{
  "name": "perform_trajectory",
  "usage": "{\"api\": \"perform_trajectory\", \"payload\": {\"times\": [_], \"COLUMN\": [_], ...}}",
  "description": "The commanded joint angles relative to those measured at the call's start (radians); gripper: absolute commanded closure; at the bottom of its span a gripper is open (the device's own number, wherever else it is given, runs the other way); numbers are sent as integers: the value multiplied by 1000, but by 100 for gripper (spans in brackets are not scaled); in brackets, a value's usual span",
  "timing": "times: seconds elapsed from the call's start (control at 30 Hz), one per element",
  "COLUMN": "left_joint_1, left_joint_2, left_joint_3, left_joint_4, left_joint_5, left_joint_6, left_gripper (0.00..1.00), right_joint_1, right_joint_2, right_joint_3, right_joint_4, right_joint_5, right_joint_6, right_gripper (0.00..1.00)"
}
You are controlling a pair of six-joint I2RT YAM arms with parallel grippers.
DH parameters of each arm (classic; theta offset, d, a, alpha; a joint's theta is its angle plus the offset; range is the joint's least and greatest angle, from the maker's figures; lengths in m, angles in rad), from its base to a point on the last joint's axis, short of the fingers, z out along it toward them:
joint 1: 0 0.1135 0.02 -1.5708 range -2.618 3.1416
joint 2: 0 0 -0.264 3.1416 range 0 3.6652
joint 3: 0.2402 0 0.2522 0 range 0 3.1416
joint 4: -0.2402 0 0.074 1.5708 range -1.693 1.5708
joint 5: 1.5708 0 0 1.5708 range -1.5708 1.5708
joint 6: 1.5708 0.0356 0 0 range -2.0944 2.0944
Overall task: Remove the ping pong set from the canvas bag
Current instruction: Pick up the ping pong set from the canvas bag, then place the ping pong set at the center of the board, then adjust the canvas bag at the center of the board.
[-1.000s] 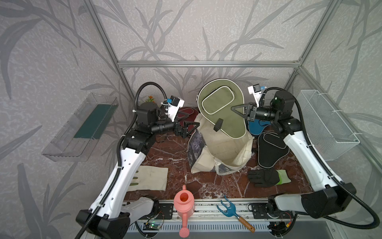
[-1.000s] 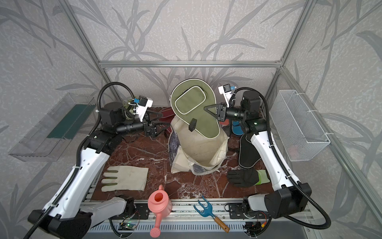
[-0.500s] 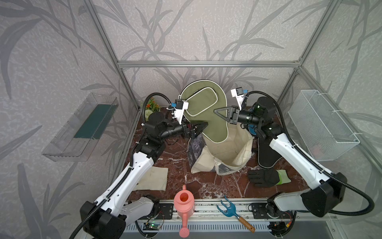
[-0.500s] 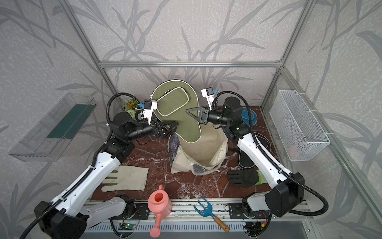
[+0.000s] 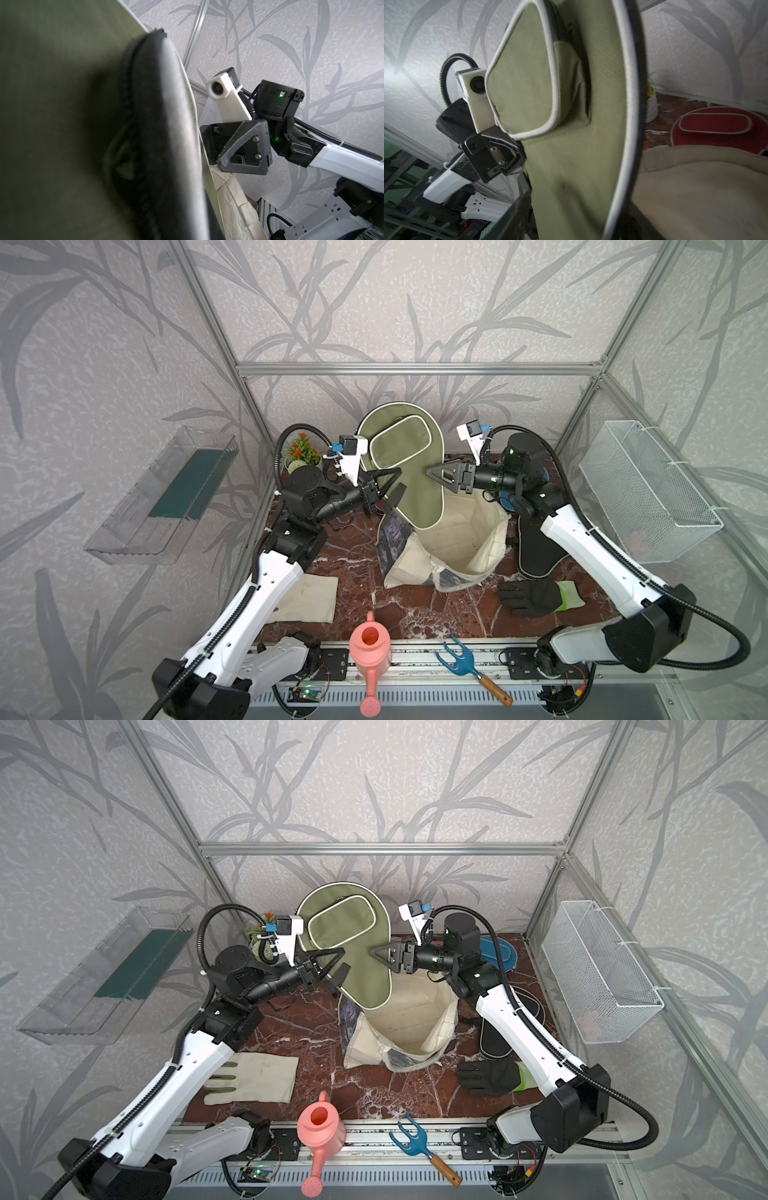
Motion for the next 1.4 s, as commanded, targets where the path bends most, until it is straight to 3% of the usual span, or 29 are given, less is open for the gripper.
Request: {"api": "perform_trajectory", "payload": {"times": [0.0, 0.1, 0.2, 0.37, 0.53, 0.63, 0.77, 0.87, 1.37], "left_joint_1": [57, 144, 213, 258, 272, 278, 287, 295, 359], "left_joint_2": [-88, -129, -172, -210, -247, -251, -216, -194, -38], "left_joint_3": [157, 200, 181, 91, -102, -211, -283, -309, -476], "left_joint_4": [-308, -453, -511, -589, -542, -463, -394, -378, -110], "left_joint_5": [-193, -265, -324, -433, -428, -407, -394, -402, -362], "left_joint_6": [168, 196, 183, 136, 63, 12, -21, -27, -95], "left_gripper": [100, 100, 100, 100, 100, 100, 100, 100, 100], "right_joint_1": [-118, -151, -151, -149, -145, -135, -124, -123, -125], "right_joint_2": [-110, -133, -134, -126, -121, -105, -102, -120, -161], "right_joint_3": [88, 115, 95, 20, -36, -57, -57, -43, -6], "right_joint_4": [-442, -617, -671, -667, -671, -668, -692, -727, -847], "right_joint_5": [143, 318, 439, 470, 505, 495, 521, 536, 647], "right_joint_6": [-341, -446, -481, -480, -486, -479, -475, -471, -397], "right_gripper": [3, 1, 1, 0, 7, 22, 75, 100, 100]}}
